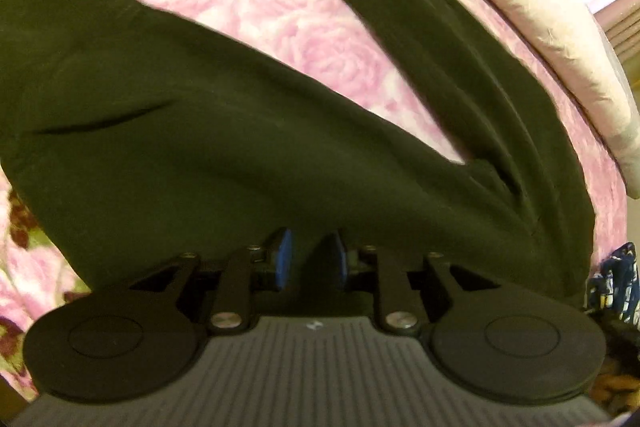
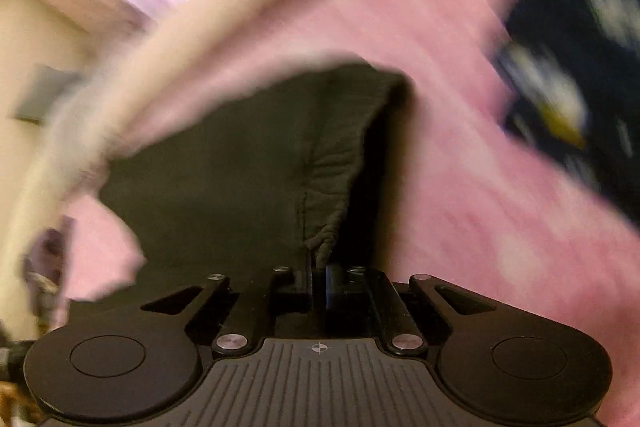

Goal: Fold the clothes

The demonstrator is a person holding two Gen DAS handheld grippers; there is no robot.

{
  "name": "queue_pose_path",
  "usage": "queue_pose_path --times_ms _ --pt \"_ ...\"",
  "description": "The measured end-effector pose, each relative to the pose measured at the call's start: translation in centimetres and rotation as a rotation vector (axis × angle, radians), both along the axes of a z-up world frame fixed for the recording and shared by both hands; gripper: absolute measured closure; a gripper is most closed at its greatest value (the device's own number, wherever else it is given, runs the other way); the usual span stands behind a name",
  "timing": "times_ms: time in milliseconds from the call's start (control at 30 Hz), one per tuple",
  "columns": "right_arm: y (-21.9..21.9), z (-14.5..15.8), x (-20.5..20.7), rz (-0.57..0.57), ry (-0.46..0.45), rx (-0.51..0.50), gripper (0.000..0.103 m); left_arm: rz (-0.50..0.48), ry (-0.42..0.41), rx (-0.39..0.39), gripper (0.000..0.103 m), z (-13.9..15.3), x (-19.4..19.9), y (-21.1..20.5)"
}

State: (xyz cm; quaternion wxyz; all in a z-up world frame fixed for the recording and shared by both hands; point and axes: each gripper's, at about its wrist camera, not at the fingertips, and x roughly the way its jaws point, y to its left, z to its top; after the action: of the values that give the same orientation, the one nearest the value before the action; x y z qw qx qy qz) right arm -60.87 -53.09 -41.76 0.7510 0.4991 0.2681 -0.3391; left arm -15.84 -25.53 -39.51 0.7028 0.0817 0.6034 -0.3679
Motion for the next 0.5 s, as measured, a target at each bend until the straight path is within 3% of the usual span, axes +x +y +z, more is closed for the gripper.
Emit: queue_pose_path --times_ms 100,133,167,200,233,400,467,500 --pt "0.3 -0.3 -0.5 -0.062 -0.032 0.037 0.095 -0.028 -0.029 -0.006 0.083 0.5 -0.1 0.2" --pt "0.8 0.0 -0.7 -0.076 -0.050 0.039 0.087 -0.031 -0.032 0.001 0.083 0.5 -0.1 0.4" --pt "1.3 0.1 -1.0 -0.087 -0.062 0.047 0.072 -0.031 -0.034 0.009 0.083 0.6 0.0 0.6" --pt "1.7 0.1 -1.3 -0.099 -0.079 0.058 0.049 -0.032 -0.035 0.017 0.083 0.6 0.1 0.8" --pt "2.0 0.1 -1.8 -0.114 -0.108 0.075 0.045 -0.026 -0.032 0.018 0.083 0.6 0.1 0.9" --pt "2.4 -0.1 -4.2 -0.110 -0.209 0.133 0.046 -0.002 -0.017 0.016 0.083 0.6 0.2 1.8" --pt "2.1 -0.1 -3.6 -0.080 -0.185 0.119 0.046 -0.008 -0.021 0.018 0.083 0.6 -0.1 1.8" --pt "1.9 0.0 -3.3 -0.074 -0.175 0.110 0.051 -0.010 -0.023 0.019 0.082 0.6 -0.2 1.9"
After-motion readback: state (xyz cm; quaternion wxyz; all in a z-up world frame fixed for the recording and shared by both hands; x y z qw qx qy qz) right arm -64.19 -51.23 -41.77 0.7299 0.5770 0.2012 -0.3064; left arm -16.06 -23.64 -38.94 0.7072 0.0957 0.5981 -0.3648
